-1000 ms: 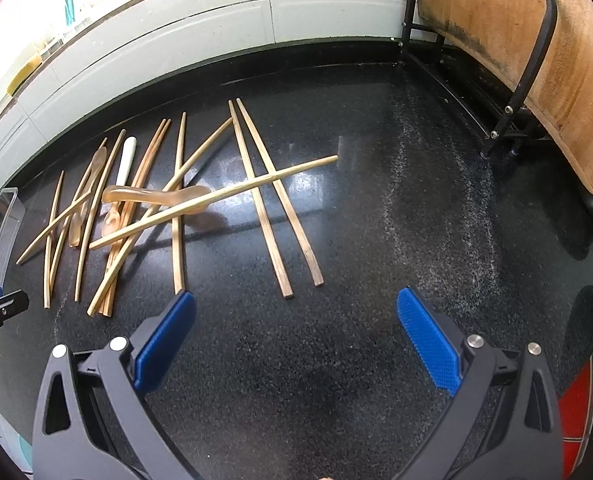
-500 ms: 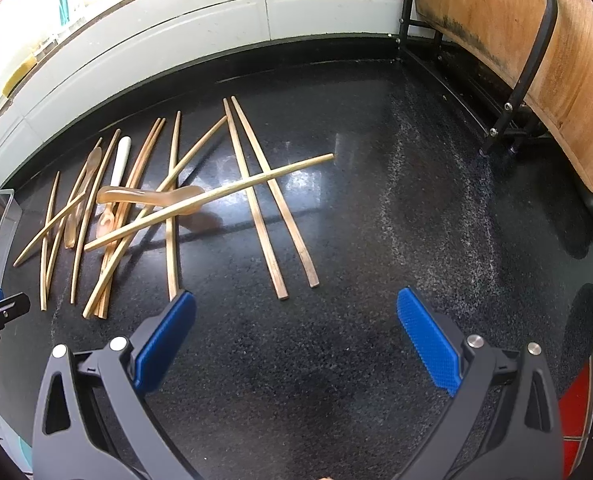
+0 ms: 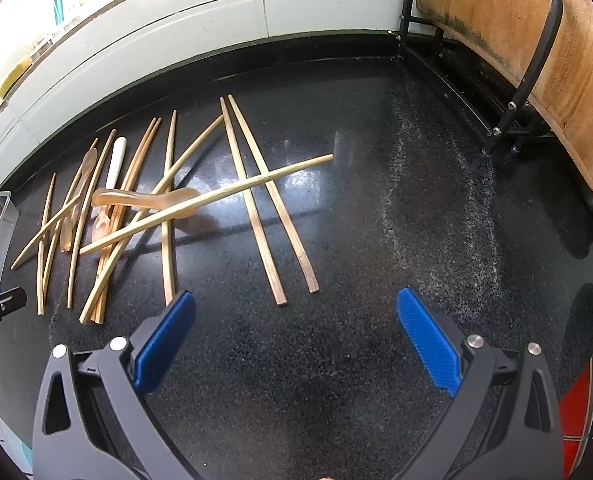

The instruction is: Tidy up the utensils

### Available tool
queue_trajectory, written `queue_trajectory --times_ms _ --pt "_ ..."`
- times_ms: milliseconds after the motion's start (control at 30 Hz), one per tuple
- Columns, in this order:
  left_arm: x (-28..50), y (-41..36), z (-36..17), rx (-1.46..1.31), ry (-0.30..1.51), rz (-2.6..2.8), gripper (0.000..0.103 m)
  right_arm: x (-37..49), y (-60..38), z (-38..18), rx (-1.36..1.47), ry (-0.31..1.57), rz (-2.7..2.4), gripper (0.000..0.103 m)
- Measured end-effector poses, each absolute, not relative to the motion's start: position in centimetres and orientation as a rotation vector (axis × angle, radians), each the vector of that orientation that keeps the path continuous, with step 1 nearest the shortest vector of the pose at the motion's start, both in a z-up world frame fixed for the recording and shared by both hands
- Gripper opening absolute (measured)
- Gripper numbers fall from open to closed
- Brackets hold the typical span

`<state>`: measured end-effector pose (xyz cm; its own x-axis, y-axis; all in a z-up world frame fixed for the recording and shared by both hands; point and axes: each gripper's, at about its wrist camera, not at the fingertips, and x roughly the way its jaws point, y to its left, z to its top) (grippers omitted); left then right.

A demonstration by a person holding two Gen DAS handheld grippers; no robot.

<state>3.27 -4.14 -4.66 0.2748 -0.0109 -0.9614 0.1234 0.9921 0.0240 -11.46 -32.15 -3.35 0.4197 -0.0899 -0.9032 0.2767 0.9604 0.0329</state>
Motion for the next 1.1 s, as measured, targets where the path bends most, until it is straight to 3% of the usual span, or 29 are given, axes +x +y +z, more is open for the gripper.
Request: queue_trajectory --times_ms 733,967,1100 --pt "3.3 -4.8 -5.1 0.115 1.296 -0.126 0.097 -11.5 -32.5 -3.3 0.184 1.106 -0.247 0.098" --pt "4.2 -5.4 -3.0 0.283 1.160 -0.193 0.097 -11.2 -33.6 -3.1 0.176 1.096 -0.278 0.098" --pt "5.5 -4.9 -3.0 0.314 1.169 -0.267 0.097 -9.9 -34.6 -3.3 0.105 1.085 -0.315 0.098"
